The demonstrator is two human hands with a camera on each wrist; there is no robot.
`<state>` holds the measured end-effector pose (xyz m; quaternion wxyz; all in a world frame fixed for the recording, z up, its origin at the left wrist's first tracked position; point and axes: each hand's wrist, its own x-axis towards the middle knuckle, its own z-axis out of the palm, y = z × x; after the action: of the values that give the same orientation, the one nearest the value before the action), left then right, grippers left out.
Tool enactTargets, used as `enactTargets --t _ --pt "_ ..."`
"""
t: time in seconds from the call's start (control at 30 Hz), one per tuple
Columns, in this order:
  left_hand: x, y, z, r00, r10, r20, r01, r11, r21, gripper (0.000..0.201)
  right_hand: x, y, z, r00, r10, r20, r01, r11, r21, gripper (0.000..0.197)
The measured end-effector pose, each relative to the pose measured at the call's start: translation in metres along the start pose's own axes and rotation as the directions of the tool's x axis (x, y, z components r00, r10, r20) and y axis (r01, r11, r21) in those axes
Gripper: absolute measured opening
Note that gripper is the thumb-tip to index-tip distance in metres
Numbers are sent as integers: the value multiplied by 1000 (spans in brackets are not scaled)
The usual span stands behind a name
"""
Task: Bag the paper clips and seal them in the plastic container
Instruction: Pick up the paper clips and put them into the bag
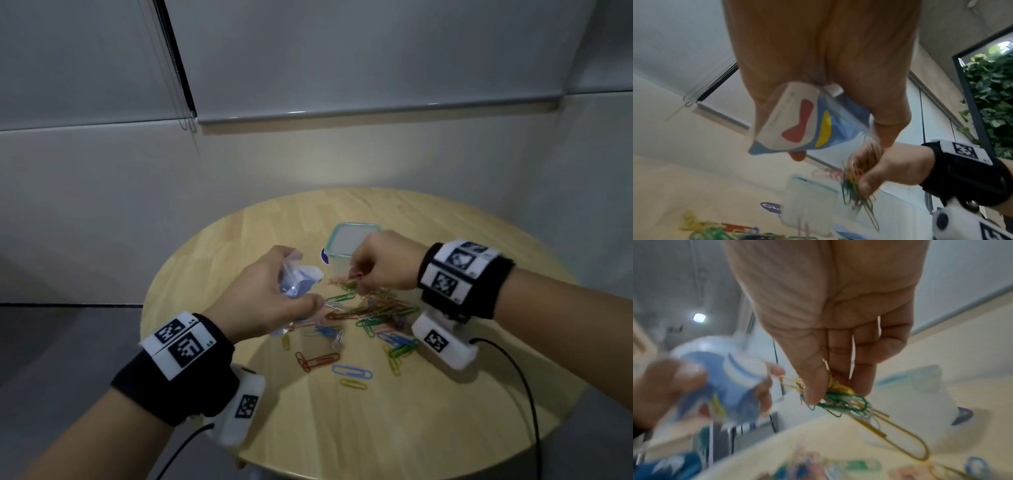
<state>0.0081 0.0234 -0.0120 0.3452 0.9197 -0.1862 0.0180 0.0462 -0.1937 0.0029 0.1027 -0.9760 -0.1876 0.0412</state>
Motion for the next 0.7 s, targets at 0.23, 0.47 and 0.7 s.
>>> enactTargets --t 0.23,0.47,0.7 --pt "11 18 18 995 -37 -93 30 997 -75 68 -17 -3 -56 983 164 -80 -54 680 732 11" --pt "14 30 25 988 -9 -152 7 1000 -14 86 -15 -28 -94 988 102 115 -99 995 -35 12" --pt "11 34 24 996 -27 -84 27 1000 -7 93 -6 -61 -98 981 31 191 36 941 -336 23"
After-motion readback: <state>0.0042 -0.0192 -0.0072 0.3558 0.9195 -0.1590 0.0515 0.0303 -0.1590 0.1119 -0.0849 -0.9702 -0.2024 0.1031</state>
